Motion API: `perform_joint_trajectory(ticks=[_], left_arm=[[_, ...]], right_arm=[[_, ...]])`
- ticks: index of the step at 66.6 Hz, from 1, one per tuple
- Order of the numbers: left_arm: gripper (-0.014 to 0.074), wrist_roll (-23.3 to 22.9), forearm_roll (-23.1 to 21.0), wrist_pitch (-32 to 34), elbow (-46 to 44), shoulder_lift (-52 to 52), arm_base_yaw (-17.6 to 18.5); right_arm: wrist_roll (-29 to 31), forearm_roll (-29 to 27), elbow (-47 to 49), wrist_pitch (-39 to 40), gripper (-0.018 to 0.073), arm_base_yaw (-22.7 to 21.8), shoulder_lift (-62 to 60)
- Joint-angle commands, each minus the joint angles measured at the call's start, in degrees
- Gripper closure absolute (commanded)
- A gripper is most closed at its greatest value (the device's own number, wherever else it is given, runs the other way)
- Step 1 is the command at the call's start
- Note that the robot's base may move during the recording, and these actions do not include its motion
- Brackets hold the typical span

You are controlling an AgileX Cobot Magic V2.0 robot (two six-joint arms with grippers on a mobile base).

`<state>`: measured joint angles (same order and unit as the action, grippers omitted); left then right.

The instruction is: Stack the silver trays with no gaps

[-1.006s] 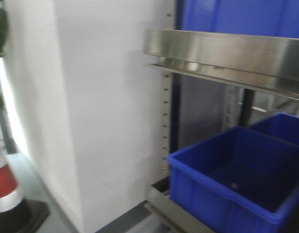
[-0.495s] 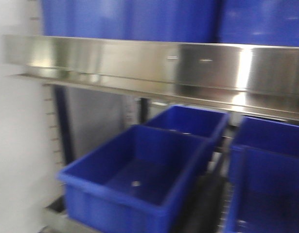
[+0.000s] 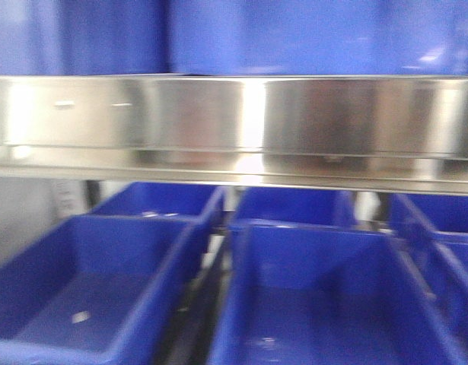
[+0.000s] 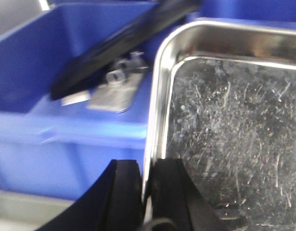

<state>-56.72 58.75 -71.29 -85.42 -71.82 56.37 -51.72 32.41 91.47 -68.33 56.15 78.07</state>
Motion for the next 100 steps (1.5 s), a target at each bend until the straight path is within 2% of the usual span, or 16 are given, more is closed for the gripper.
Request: perform_joint_trajectory(ticks=[1, 100], left_arm=[[0.0606, -0.57, -1.56, 6.65, 0.00, -0.61, 0.92], [0.0606, -0.57, -0.99, 8.27, 0.00, -0.61, 0.92]], right_arm=[[0.85, -2.56, 0.33, 13.94, 0.0583, 1.16, 0.14], [0.85, -2.56, 0.33, 13.94, 0.0583, 1.16, 0.14]])
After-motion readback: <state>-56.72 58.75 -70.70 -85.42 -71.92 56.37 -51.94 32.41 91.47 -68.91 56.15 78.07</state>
